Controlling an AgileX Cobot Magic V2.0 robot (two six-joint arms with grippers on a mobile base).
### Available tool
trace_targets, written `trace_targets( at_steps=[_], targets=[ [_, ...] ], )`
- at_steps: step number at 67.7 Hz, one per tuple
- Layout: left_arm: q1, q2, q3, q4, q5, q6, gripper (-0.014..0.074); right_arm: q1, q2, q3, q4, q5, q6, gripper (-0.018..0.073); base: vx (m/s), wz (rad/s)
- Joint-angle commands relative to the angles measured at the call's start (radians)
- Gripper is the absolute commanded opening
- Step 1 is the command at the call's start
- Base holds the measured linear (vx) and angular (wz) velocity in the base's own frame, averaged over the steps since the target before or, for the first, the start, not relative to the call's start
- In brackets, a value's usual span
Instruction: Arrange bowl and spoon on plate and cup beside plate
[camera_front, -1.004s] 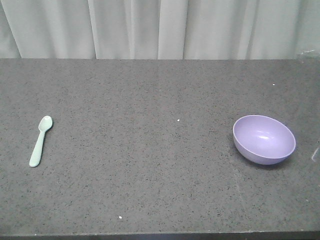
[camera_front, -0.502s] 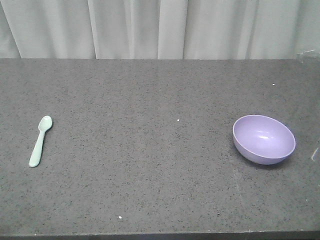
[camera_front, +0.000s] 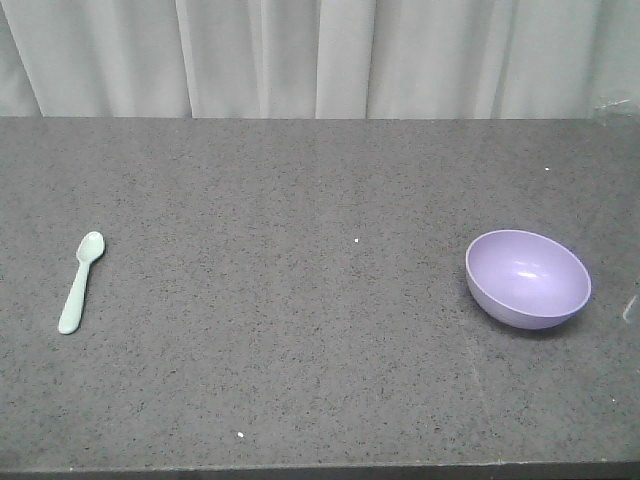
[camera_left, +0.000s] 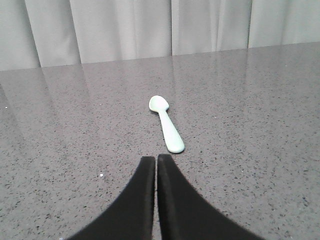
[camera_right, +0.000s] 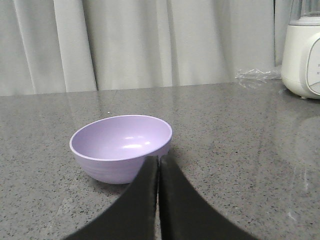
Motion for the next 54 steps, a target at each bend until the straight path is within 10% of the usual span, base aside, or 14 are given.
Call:
trace_targets(
  at_steps=[1, 54],
  targets=[
    [0.001, 0.016, -0.007, -0.003, -0.072, -0.012, -0.0006, -0.007, -0.010, 0.004, -0.011, -0.077, -0.003, -0.0003, 0.00, 0.00],
    [0.001, 0.016, -0.007, -0.003, -0.072, -0.012, -0.0006, -0.007, -0.010, 0.004, -0.011, -0.077, -0.003, -0.0003, 0.00, 0.00]
  ],
)
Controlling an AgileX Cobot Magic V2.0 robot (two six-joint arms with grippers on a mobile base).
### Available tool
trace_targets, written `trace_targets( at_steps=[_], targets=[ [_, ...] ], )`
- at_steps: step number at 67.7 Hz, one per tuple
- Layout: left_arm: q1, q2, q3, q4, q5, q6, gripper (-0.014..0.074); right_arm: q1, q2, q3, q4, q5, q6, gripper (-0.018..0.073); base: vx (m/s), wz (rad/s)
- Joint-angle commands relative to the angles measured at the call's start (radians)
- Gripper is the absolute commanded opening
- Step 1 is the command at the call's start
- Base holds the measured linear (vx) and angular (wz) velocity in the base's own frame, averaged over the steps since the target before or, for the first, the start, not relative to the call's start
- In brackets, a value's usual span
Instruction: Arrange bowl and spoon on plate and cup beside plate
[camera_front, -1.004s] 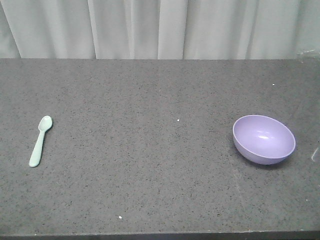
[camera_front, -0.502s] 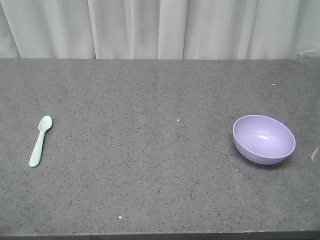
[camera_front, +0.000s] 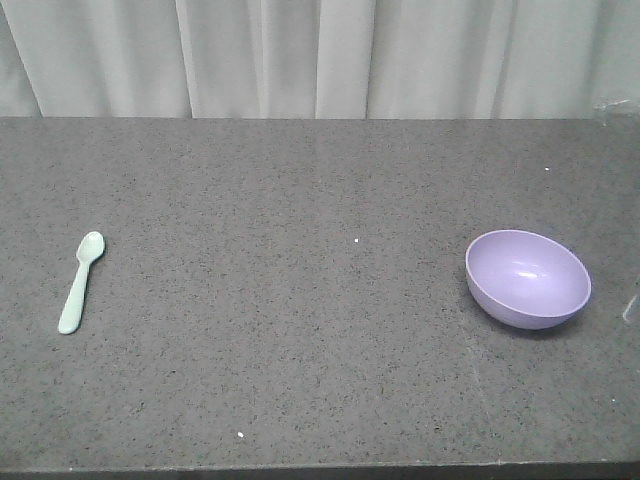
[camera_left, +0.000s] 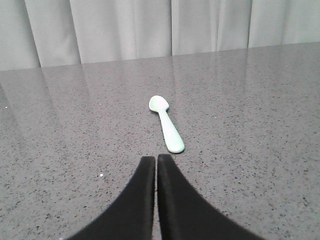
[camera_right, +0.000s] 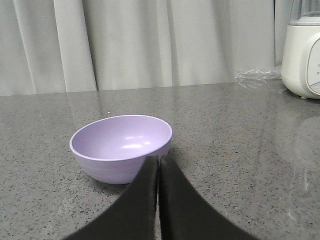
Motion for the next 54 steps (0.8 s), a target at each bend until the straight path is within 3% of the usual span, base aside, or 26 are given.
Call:
trace_targets(
  at_steps=[1, 32, 48, 54],
  targets=[
    [0.001, 0.016, -0.007, -0.003, -0.072, -0.012, -0.0006, -0.007, -0.010, 0.004, -0.011, -0.077, -0.003, -0.0003, 0.00, 0.00],
    [0.001, 0.016, -0.007, -0.003, -0.072, -0.012, -0.0006, -0.007, -0.010, 0.004, -0.003, -0.092, 0.000, -0.0003, 0.00, 0.00],
    [0.001, 0.016, -0.007, -0.008, -0.107, -0.016, -0.0006, -0.007, -0.010, 0.004, 0.146, -0.156, 0.001, -0.0003, 0.00, 0.00],
    [0.001, 0.016, -0.007, -0.100, -0.183, -0.075, -0.0006, -0.007, -0.010, 0.004, 0.244, -0.168, 0.003, -0.0003, 0.00, 0.00]
  ],
)
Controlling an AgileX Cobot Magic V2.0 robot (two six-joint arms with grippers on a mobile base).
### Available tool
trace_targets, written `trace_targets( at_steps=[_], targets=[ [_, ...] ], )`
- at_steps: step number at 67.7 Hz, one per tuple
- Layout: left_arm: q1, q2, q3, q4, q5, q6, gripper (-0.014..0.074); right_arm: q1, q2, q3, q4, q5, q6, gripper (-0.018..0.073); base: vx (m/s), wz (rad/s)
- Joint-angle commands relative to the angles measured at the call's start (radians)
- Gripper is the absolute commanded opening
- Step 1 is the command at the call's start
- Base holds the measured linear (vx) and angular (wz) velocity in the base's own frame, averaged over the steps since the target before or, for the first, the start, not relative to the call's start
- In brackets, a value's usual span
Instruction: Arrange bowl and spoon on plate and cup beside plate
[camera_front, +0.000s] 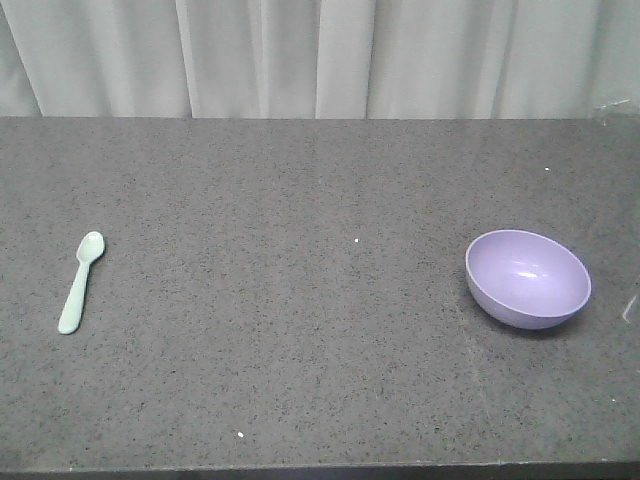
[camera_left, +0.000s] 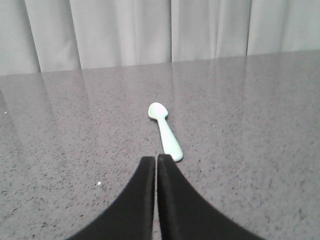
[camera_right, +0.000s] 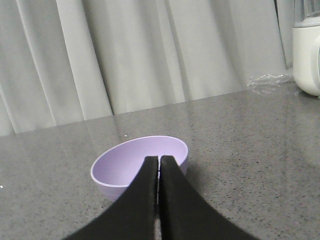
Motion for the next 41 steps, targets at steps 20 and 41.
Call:
trace_targets(
  at_steps=[20, 41],
  targets=[
    [0.001, 0.016, -0.043, -0.352, -0.260, -0.186, -0.0006, -0.005, -0.008, -0.051, 0.272, -0.084, -0.004, -0.0003, 0.00, 0.00],
    [0.001, 0.183, -0.498, -0.177, 0.112, -0.017, 0.0009, 0.084, 0.267, -0.495, -0.081, 0.047, -0.015, 0.0048, 0.00, 0.00]
  ],
)
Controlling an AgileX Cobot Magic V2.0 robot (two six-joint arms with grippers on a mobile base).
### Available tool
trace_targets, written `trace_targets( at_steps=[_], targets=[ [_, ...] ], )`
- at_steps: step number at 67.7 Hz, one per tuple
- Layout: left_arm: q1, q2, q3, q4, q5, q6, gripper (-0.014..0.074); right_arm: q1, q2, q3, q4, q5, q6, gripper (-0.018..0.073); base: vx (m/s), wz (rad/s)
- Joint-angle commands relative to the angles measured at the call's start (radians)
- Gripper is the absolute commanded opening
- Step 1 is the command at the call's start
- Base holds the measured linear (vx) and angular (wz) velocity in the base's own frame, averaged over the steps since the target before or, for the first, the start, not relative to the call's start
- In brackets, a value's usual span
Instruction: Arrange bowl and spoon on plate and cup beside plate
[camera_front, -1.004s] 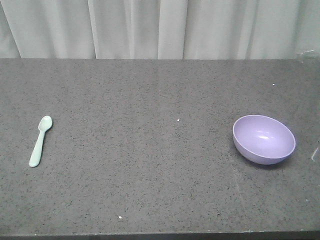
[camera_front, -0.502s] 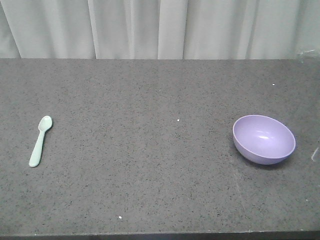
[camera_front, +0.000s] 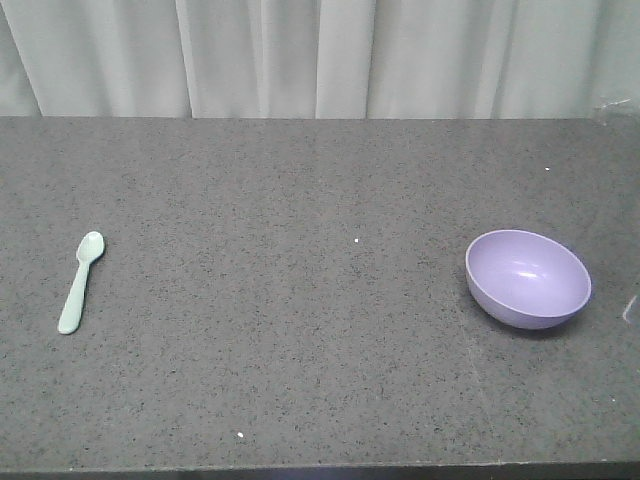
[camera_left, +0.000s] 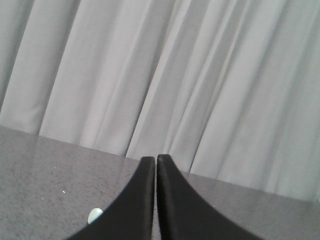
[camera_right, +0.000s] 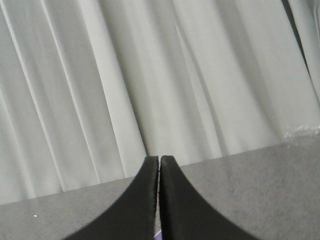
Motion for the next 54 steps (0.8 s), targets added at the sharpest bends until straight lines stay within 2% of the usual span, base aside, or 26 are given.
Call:
trace_targets(
  at_steps=[1, 6, 14, 18, 25, 30, 37, 47, 54],
  targets=[
    [0.001, 0.126, -0.187, 0.056, 0.125, 0.095, 0.0013, 0.029, 0.135, -0.149, -0.132, -0.038, -0.011, 0.0063, 0.00, 0.00],
    [0.001, 0.245, -0.313, 0.071, 0.240, 0.150, 0.0033, 0.044, 0.236, -0.223, -0.164, -0.038, -0.010, 0.0140, 0.00, 0.00],
    [0.001, 0.417, -0.467, 0.073, 0.393, 0.206, 0.0112, 0.052, 0.347, -0.298, -0.155, -0.048, -0.007, 0.0352, 0.00, 0.00],
    [0.001, 0.498, -0.535, 0.075, 0.449, 0.210, 0.0181, 0.052, 0.376, -0.304, -0.153, -0.072, 0.004, 0.0466, 0.00, 0.00],
    [0.001, 0.608, -0.611, 0.100, 0.476, 0.209, 0.0328, 0.052, 0.399, -0.304, -0.143, -0.103, 0.004, 0.0575, 0.00, 0.00],
    [0.001, 0.672, -0.655, 0.123, 0.486, 0.207, 0.0437, 0.052, 0.400, -0.304, -0.123, -0.089, 0.004, 0.0592, 0.00, 0.00],
    [0.004, 0.793, -0.743, 0.123, 0.550, 0.201, 0.0521, 0.052, 0.400, -0.304, -0.119, -0.068, 0.004, 0.0590, 0.00, 0.00],
    [0.004, 1.002, -0.900, 0.123, 0.692, 0.175, 0.0512, 0.052, 0.417, -0.304, -0.119, -0.048, 0.001, 0.0590, 0.00, 0.00],
    [0.004, 1.135, -1.009, 0.123, 0.731, 0.175, 0.0491, 0.052, 0.440, -0.304, -0.119, -0.023, 0.001, 0.0590, 0.00, 0.00]
  ],
)
